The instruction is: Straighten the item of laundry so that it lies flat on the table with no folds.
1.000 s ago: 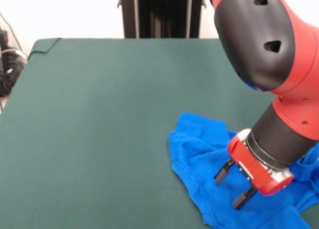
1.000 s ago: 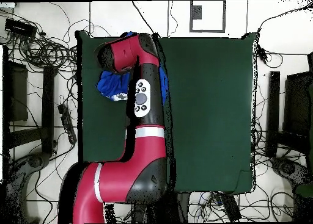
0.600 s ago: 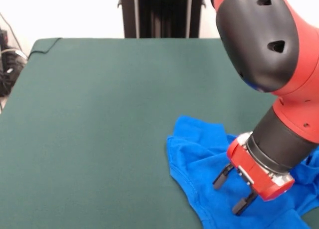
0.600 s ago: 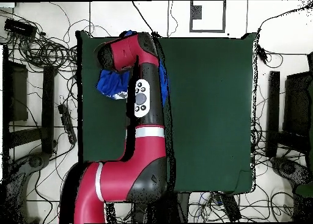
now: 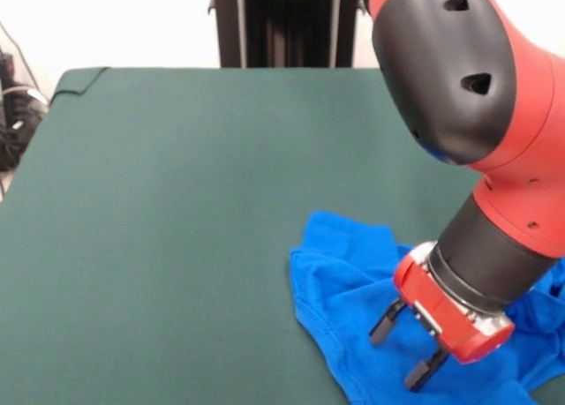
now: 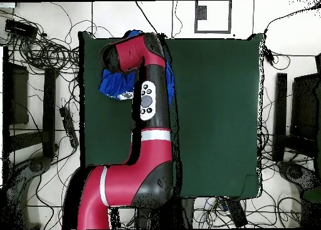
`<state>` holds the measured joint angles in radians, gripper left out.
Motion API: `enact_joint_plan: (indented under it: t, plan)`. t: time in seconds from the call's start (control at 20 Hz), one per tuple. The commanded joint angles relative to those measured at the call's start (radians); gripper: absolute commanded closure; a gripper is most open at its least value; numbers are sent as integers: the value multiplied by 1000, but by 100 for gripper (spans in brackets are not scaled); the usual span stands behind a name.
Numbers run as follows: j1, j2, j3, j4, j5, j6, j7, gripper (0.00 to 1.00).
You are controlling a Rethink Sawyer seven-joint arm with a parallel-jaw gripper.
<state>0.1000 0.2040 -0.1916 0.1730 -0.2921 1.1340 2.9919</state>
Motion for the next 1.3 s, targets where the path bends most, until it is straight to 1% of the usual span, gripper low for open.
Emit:
enact_joint_plan:
  t: [0.05,0.2,0.4,0.5,0.55,0.75,1.05,1.3]
  plan:
    - [-35,51,4,111,-71,-111,-391,0]
    - [-39,37,-6,141,-74,-124,-380,0]
    - [-39,-5,-30,219,-78,-149,-363,0]
    - [-38,-36,-40,276,-73,-163,-367,0]
    - [-37,-60,-48,320,-72,-174,-369,0]
    - [-36,-111,-51,405,-61,-180,-388,0]
    - [-41,-132,-30,451,-53,-156,-401,0]
    - [-48,-149,-15,491,-58,-163,-401,0]
